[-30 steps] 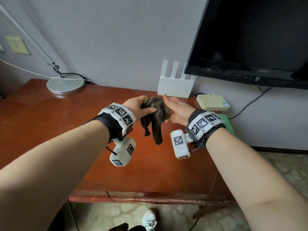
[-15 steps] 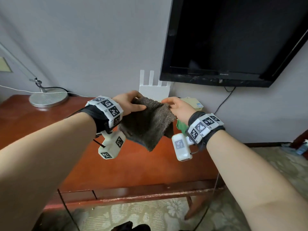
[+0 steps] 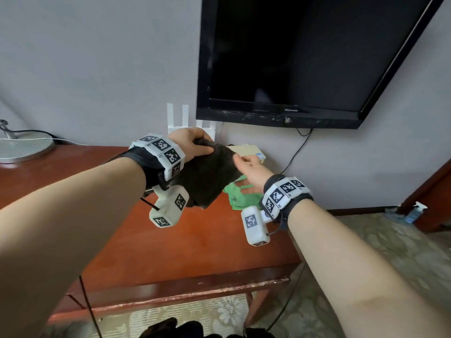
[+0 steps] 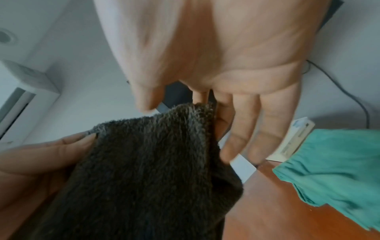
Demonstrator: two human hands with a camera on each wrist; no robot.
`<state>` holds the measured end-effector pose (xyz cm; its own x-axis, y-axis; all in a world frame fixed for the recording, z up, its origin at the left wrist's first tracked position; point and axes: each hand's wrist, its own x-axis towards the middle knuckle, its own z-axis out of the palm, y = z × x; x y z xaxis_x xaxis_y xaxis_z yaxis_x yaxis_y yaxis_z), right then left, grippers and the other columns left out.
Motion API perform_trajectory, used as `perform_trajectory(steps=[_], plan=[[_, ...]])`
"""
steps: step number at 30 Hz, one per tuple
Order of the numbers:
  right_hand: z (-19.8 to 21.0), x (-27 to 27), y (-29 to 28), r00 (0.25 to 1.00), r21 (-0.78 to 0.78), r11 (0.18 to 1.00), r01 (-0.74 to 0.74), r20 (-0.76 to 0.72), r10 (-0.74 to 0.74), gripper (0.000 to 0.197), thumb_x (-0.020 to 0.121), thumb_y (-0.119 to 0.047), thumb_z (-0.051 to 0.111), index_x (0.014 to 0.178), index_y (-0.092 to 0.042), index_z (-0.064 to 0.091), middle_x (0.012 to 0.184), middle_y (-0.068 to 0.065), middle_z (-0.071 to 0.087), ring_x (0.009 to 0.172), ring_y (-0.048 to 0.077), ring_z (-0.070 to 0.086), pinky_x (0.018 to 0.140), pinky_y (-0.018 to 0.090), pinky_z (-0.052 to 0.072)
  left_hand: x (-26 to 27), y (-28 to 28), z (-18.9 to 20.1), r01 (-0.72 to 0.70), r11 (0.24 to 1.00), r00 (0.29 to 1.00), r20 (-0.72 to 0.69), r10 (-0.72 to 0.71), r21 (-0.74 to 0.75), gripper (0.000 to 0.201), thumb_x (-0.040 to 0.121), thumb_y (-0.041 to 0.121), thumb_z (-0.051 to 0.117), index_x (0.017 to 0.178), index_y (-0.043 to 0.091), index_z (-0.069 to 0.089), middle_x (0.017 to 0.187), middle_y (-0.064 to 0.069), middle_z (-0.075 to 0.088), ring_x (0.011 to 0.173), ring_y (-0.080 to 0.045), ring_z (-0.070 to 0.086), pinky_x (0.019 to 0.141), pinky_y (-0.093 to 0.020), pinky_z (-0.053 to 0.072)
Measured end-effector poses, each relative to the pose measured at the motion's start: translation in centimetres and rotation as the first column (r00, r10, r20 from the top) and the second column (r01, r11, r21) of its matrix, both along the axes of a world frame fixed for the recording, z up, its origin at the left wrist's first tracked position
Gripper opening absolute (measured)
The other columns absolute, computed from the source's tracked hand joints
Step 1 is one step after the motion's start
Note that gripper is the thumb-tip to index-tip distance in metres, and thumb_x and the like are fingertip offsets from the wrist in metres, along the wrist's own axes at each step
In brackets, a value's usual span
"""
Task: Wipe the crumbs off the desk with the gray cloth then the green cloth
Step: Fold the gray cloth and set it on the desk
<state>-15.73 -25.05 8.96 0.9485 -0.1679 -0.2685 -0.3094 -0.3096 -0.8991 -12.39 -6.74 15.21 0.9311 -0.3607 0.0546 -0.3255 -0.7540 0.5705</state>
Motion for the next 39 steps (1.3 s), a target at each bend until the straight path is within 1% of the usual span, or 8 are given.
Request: perform_trajectory(steps=[8, 12, 16, 20, 27, 30, 35, 39], plan=[[-0.9, 0.8, -3.8, 0.988, 0.052, 0.994, 0.094, 0.120, -0.099, 0.037, 0.091, -0.012, 0.057, 0.126, -0.007, 0.048, 0.090, -0.001, 0.058, 0.094, 0.019, 0.056, 0.083, 0.031, 0.049, 1.0, -3.7, -0.9, -0.005, 0.999, 1.000, 0.005, 0.005, 0.035, 0.026, 0.090, 0.030, 0.057, 0.115, 0.021, 0.057, 0.109, 0.000, 0.055, 0.095, -0.015, 0.047, 0.079, -0.026, 0.034], [0.0, 1.3, -5.7, 0.982, 0.118, 0.985, 0.124, 0.126, -0.139, 0.038, 0.092, -0.008, 0.052, 0.130, -0.008, 0.046, 0.104, 0.005, 0.053, 0.097, 0.019, 0.051, 0.072, 0.024, 0.048, 1.6, -4.6, -1.5, 0.002, 0.998, 1.000, 0.014, -0.003, 0.057, 0.029, 0.089, 0.028, 0.059, 0.116, 0.015, 0.057, 0.117, -0.006, 0.058, 0.106, -0.023, 0.052, 0.084, -0.027, 0.037], [1.5, 1.0, -7.3, 0.977, -0.106, 0.993, 0.043, 0.213, -0.019, 0.030, 0.095, -0.008, 0.049, 0.123, -0.006, 0.057, 0.107, 0.007, 0.054, 0.099, 0.014, 0.049, 0.077, 0.024, 0.046, 1.7, -5.4, -2.5, 0.009, 0.977, 1.000, -0.027, -0.004, 0.215, 0.036, 0.092, 0.031, 0.054, 0.123, 0.011, 0.053, 0.121, -0.010, 0.055, 0.109, -0.026, 0.052, 0.081, -0.027, 0.036], [1.9, 1.0, -8.9, 0.967, -0.377, 0.926, -0.014, 0.230, 0.108, 0.027, 0.094, -0.014, 0.051, 0.117, -0.002, 0.061, 0.100, 0.003, 0.054, 0.092, 0.011, 0.048, 0.059, -0.001, 0.037, 1.9, -6.3, -3.7, 0.022, 0.966, 0.999, -0.048, -0.010, 0.257, 0.037, 0.094, 0.034, 0.049, 0.123, 0.011, 0.051, 0.121, -0.012, 0.054, 0.105, -0.027, 0.052, 0.082, -0.031, 0.040], [-0.1, 0.8, -11.1, 0.988, -0.549, 0.825, -0.133, -0.014, 0.151, 0.034, 0.101, -0.023, 0.033, 0.123, -0.003, 0.048, 0.098, 0.017, 0.054, 0.082, 0.030, 0.056, 0.064, 0.030, 0.047, 2.0, -9.1, -6.2, 0.113, 0.979, 0.969, -0.237, -0.072, 0.168, 0.032, 0.095, 0.034, 0.049, 0.119, 0.014, 0.050, 0.094, 0.000, 0.053, 0.070, -0.012, 0.050, 0.049, -0.018, 0.038], [-2.3, 0.6, -12.5, 0.987, -0.595, 0.788, -0.161, -0.111, 0.117, 0.035, 0.101, -0.026, 0.034, 0.122, -0.004, 0.049, 0.077, 0.006, 0.049, 0.055, 0.015, 0.042, 0.052, 0.024, 0.035, 2.0, -10.5, -8.9, 0.101, 0.990, 0.929, -0.365, -0.058, 0.099, 0.027, 0.094, 0.033, 0.050, 0.114, 0.014, 0.050, 0.084, 0.001, 0.053, 0.063, -0.012, 0.052, 0.036, -0.010, 0.040], [-8.9, 0.8, -14.6, 0.959, -0.597, 0.770, -0.223, -0.277, 0.062, 0.037, 0.099, -0.020, 0.037, 0.119, 0.008, 0.052, 0.093, 0.024, 0.058, 0.054, 0.020, 0.042, 0.052, 0.026, 0.032, 1.4, -12.7, -15.8, 0.016, 1.000, 0.835, -0.551, -0.002, 0.021, 0.038, 0.093, 0.026, 0.055, 0.124, 0.006, 0.049, 0.109, -0.015, 0.061, 0.085, -0.028, 0.063, 0.080, -0.039, 0.055], [-14.0, 1.1, -15.8, 0.936, -0.644, 0.747, -0.165, -0.341, -0.088, 0.035, 0.096, -0.024, 0.047, 0.127, -0.009, 0.052, 0.132, 0.016, 0.050, 0.115, 0.033, 0.053, 0.098, 0.035, 0.041, 1.6, -12.3, -19.3, 0.039, 0.979, 0.879, -0.473, 0.062, 0.200, 0.039, 0.091, 0.029, 0.055, 0.125, 0.009, 0.052, 0.120, -0.011, 0.061, 0.103, -0.027, 0.060, 0.088, -0.031, 0.048]])
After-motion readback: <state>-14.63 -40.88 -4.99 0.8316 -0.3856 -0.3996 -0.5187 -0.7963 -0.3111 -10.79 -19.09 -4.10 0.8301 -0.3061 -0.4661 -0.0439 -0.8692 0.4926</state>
